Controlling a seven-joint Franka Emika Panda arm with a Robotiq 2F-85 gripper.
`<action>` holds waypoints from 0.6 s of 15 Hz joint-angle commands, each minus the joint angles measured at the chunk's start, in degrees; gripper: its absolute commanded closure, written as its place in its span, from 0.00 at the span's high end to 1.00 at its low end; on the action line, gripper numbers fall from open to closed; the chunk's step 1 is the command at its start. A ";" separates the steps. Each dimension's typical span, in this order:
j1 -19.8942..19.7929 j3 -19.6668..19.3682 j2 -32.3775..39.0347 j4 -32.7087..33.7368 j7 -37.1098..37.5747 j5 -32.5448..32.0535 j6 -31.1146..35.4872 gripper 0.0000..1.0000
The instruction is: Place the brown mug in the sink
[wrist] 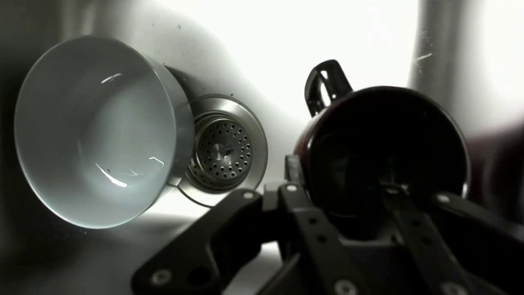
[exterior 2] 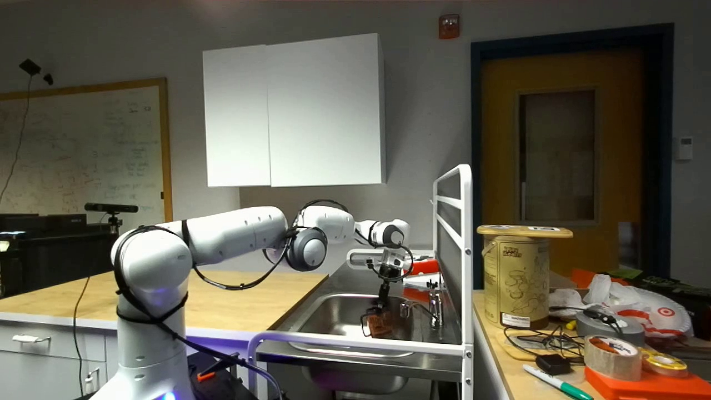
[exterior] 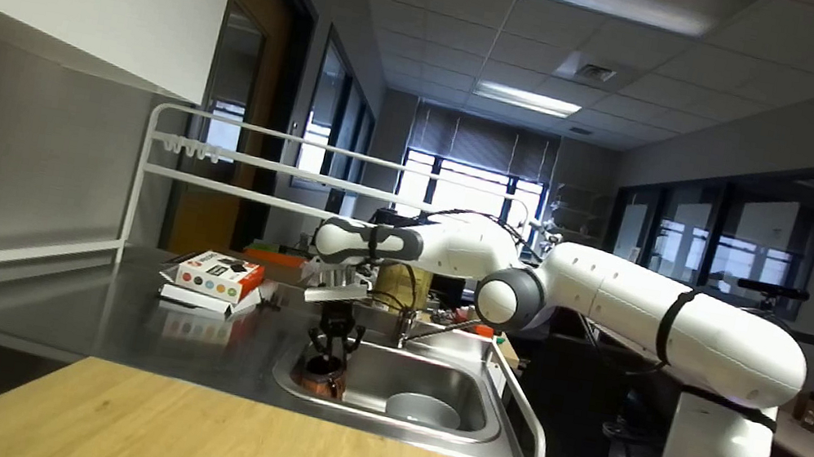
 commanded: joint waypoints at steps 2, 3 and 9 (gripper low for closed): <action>1.33 -0.02 0.62 3.37 -2.22 -1.00 -0.09 0.71; 1.45 0.02 -1.32 0.26 -3.02 -1.23 0.88 0.79; 2.36 0.33 -2.38 0.83 -6.24 -1.28 -0.08 1.00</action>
